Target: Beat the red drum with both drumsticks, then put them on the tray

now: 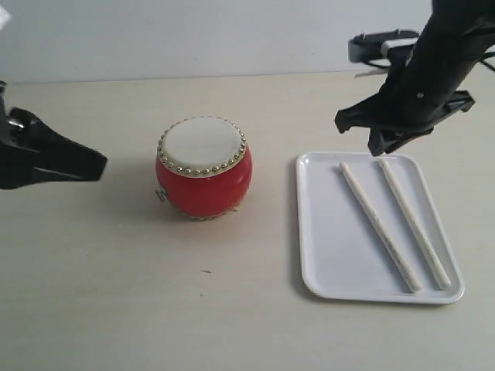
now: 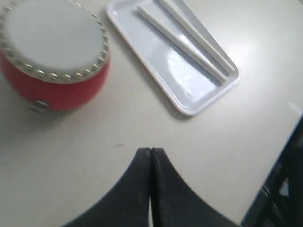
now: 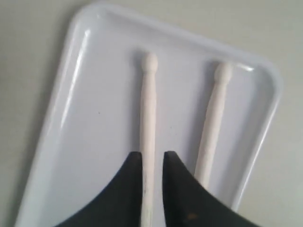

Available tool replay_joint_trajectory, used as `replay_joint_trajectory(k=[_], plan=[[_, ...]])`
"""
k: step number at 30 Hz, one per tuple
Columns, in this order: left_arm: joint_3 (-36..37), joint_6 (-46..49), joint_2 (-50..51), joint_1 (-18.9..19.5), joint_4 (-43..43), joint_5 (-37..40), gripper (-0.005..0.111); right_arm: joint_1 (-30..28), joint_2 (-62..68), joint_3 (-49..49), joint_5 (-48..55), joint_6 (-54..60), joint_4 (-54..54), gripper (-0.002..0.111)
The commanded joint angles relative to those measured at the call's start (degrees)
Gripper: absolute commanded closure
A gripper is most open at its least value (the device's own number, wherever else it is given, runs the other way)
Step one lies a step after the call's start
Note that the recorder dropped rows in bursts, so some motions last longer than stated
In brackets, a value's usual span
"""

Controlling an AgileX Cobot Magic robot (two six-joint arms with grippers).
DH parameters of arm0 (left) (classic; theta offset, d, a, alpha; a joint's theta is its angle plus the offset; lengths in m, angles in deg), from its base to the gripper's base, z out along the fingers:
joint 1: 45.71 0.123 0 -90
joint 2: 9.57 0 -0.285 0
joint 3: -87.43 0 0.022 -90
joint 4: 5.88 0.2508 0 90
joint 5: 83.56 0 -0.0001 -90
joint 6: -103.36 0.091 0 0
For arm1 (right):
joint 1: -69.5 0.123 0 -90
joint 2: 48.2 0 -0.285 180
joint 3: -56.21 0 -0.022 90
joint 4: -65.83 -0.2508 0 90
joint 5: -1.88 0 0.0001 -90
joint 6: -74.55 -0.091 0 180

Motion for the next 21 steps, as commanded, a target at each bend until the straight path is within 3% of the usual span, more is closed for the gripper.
replay_joint_trajectory(k=[1, 7, 8, 10, 12, 16, 21], plan=[[3.2, -6.3, -14.9, 5.0, 1.9, -7.5, 0.107, 0.1, -16.7, -11.8, -10.2, 0.7, -1.4, 0.108], [11.6, -12.3, -33.2, 6.9, 6.6, -16.6, 0.107, 0.1, -36.5, -26.0, -19.3, 0.7, -1.4, 0.108], [13.0, -13.3, -35.3, 6.9, 6.4, -20.0, 0.107, 0.1, -38.5, -27.1, -20.1, 0.7, -1.4, 0.108], [17.3, -16.7, -39.0, 6.9, 2.2, -36.6, 0.107, 0.1, -44.5, -30.5, -22.9, 0.7, -1.2, 0.108], [18.2, -16.4, -40.2, 6.9, 1.3, -41.5, 0.107, 0.1, -47.5, -31.4, -23.7, 0.7, -1.2, 0.108], [18.2, -11.0, -40.9, 6.9, 1.4, -38.7, 0.107, 0.1, -51.2, -31.5, -21.9, 0.7, -1.4, 0.108], [18.2, -10.9, -40.9, 6.9, 1.4, -34.0, 0.107, 0.1, -53.7, -31.5, -21.9, 0.7, -1.4, 0.108]])
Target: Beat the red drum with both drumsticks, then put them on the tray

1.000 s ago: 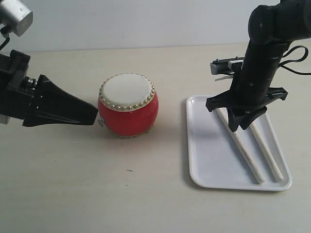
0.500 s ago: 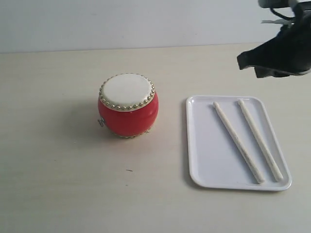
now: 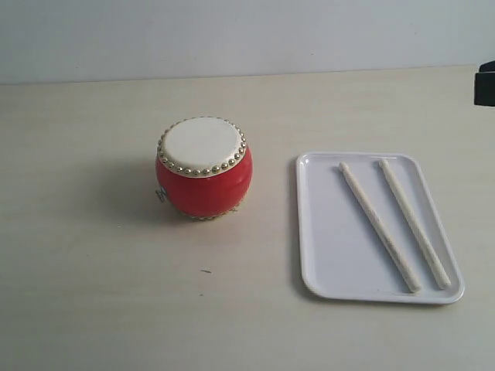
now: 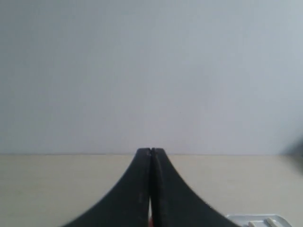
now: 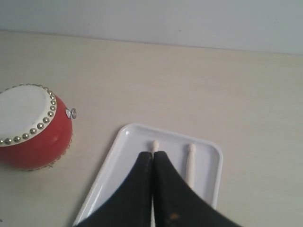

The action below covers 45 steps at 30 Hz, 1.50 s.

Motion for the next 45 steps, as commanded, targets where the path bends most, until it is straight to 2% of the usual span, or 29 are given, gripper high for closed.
replay_joint_trajectory(k=[1, 15, 17, 20, 25, 27, 33, 38, 41, 43, 45], plan=[[0.5, 0.7, -0.3, 0.2, -0.5, 3.3, 0.107, 0.1, -2.4, -0.4, -0.3, 0.5, 0.0, 0.108], [0.5, 1.3, -0.3, 0.2, 0.7, 3.3, 0.107, 0.1, -3.1, -0.4, -0.3, 0.5, -0.3, 0.108], [1.4, 1.6, -3.1, 1.9, 1.4, 2.6, 0.107, 0.1, -3.1, -0.4, -0.3, 0.5, -0.3, 0.108], [6.5, 3.1, -9.7, 5.1, 2.2, 2.5, 0.107, 0.1, -3.1, -0.4, -0.5, 0.5, -0.3, 0.108], [18.4, 5.5, -21.6, 10.4, 2.2, -1.9, 0.107, 0.1, -3.1, -0.4, -0.5, 0.5, -0.3, 0.108], [21.5, 5.5, -22.7, 12.3, 2.2, -2.4, 0.107, 0.1, -3.1, -0.4, -0.6, 0.5, -0.3, 0.108], [27.6, 5.9, -22.6, 13.4, 0.3, -4.9, 0.107, 0.1, -3.1, -0.4, -0.7, 0.5, -0.3, 0.108], [27.8, 5.9, -22.7, 13.4, -0.3, -4.9, 0.107, 0.1, -3.1, -0.4, -0.7, 0.5, -0.3, 0.108], [27.8, 3.5, -22.7, 13.4, 5.2, -4.9, 0.107, 0.1, -3.1, -0.4, -0.7, 0.5, -0.3, 0.108], [27.8, -8.0, -22.7, 13.4, 18.3, -4.9, 0.107, 0.1, -3.1, -0.4, -0.7, 0.5, -0.3, 0.108], [27.8, -26.1, -22.7, 13.4, 34.7, -4.9, 0.107, 0.1, -3.1, -0.4, -0.7, 0.5, -0.3, 0.108]])
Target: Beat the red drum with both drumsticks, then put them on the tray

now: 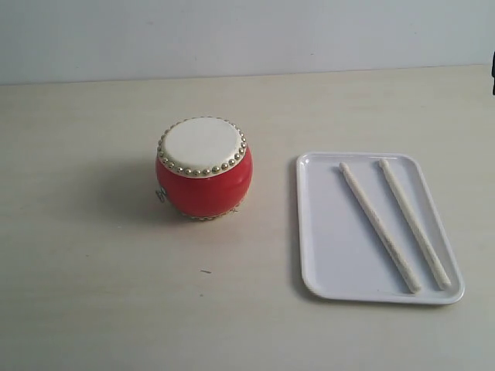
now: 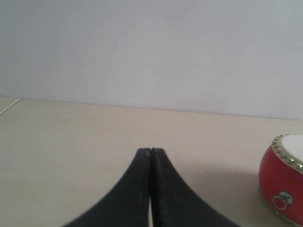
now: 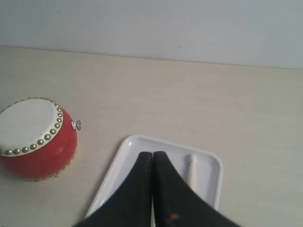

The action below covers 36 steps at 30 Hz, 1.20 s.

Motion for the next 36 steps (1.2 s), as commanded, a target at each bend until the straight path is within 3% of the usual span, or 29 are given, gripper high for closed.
replay_joint_trajectory(k=[1, 2, 4, 26, 32, 36], plan=[[0.2, -32.4, -0.4, 0.1, 32.8, -0.5, 0.107, 0.1, -0.3, -0.4, -0.7, 0.5, 0.0, 0.108], [0.2, -37.6, -0.4, 0.1, 38.3, -0.5, 0.107, 0.1, -0.3, -0.4, -0.7, 0.5, 0.0, 0.108], [0.2, -42.5, -0.4, 0.1, 41.3, -0.1, 0.107, 0.1, -0.3, -0.4, -0.7, 0.5, 0.0, 0.108], [0.2, -42.7, -0.4, 0.1, 40.2, 0.0, 0.107, 0.1, -1.1, -0.4, -0.4, 3.6, 1.9, 0.108], [0.2, -42.7, -0.4, 0.1, 40.2, 0.0, 0.107, -1.2, -15.8, -3.5, -2.0, 3.8, 6.9, 0.108], [0.2, -42.7, -0.4, 0.1, 40.2, 0.0, 0.107, -6.2, -28.5, -17.2, -13.5, 3.8, 8.0, 0.108]])
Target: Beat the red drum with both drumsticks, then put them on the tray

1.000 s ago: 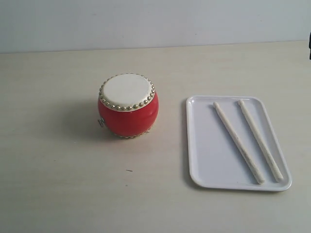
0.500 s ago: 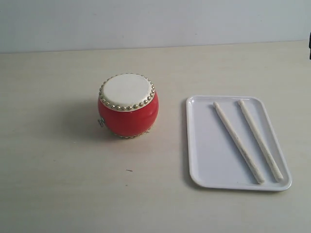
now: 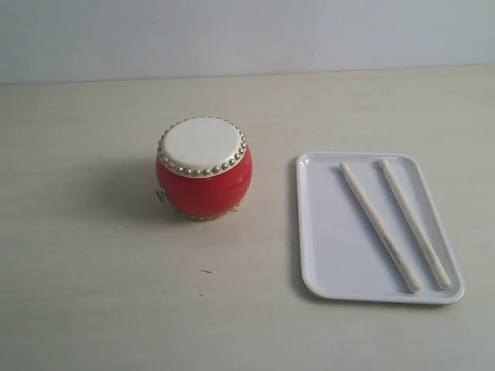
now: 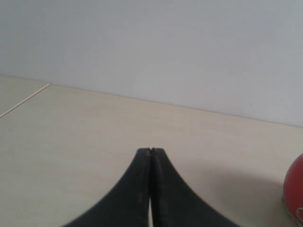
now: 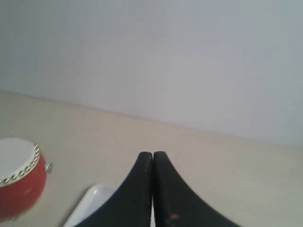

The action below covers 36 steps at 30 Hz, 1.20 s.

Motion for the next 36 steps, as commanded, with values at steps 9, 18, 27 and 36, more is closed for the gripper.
replay_joint_trajectory(k=[9, 18, 27, 36], plan=[[0.2, -0.5, -0.4, 0.1, 0.2, -0.3, 0.107, -12.9, -28.8, -31.7, -15.3, -7.5, -3.2, 0.108], [0.2, -0.5, -0.4, 0.1, 0.2, -0.3, 0.107, -12.8, -28.8, -32.6, -11.8, -7.0, -2.9, 0.108], [0.2, -0.5, -0.4, 0.1, 0.2, -0.1, 0.107, -12.8, -28.8, -32.6, -11.9, -7.6, -3.2, 0.108], [0.2, -0.5, -0.4, 0.1, 0.2, -0.1, 0.107, -12.8, -28.8, -32.6, -11.9, -7.6, -3.2, 0.108]])
